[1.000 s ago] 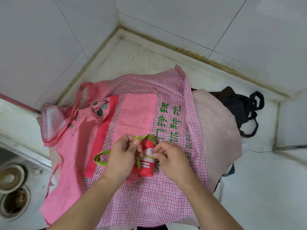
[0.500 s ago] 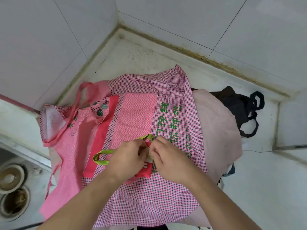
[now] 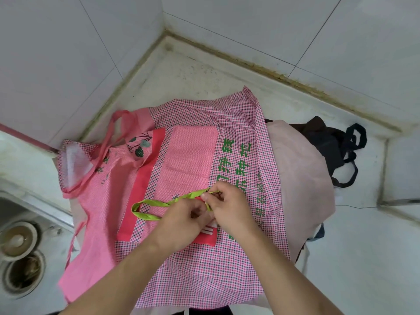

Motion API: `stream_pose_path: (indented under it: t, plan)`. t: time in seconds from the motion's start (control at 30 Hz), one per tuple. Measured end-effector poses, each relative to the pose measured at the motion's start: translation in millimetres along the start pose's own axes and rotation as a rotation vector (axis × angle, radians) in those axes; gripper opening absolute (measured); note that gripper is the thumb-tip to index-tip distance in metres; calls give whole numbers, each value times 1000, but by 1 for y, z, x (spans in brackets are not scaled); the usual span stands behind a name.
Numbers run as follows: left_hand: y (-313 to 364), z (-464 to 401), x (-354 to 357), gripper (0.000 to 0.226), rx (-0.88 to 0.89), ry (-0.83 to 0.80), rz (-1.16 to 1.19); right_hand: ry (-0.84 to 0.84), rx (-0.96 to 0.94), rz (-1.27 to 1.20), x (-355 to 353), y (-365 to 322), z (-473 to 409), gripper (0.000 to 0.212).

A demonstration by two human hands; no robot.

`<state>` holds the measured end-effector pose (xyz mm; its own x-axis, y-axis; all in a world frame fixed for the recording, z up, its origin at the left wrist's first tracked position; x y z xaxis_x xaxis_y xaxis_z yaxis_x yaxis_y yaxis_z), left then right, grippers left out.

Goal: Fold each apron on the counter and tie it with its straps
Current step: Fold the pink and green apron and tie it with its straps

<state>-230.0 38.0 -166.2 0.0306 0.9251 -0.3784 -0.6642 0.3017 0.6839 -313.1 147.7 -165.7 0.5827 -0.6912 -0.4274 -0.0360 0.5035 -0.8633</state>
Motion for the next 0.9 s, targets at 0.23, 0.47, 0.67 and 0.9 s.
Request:
stream_pose_path:
  t: [0.23, 0.47, 0.67, 0.9]
  plan:
    - [-10, -7, -5, 31, -126, 38, 141, -95, -19, -151, -8, 1, 9, 20]
    - [-11, -9, -7, 27, -151, -28, 150, -176, -62, 55, -7, -1, 10, 23]
    - [-5, -6, -9, 24, -84, 34, 84, -205, -4, 77, -4, 10, 15, 25]
    - [-1, -2, -9, 24, -15, 64, 24, -211, -133, 274, -6, 0, 15, 22]
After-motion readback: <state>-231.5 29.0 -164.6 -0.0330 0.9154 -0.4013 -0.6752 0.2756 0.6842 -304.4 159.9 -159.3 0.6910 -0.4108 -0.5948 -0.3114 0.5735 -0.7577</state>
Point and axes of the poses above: each hand's wrist, its own z-axis away from the middle knuckle, its own x-axis out of the palm, y = z × x, the point moved 7 cm from there along -z, towards the middle knuckle, and after that the axes turned 11 degrees about -x, right-handed, at the moved point
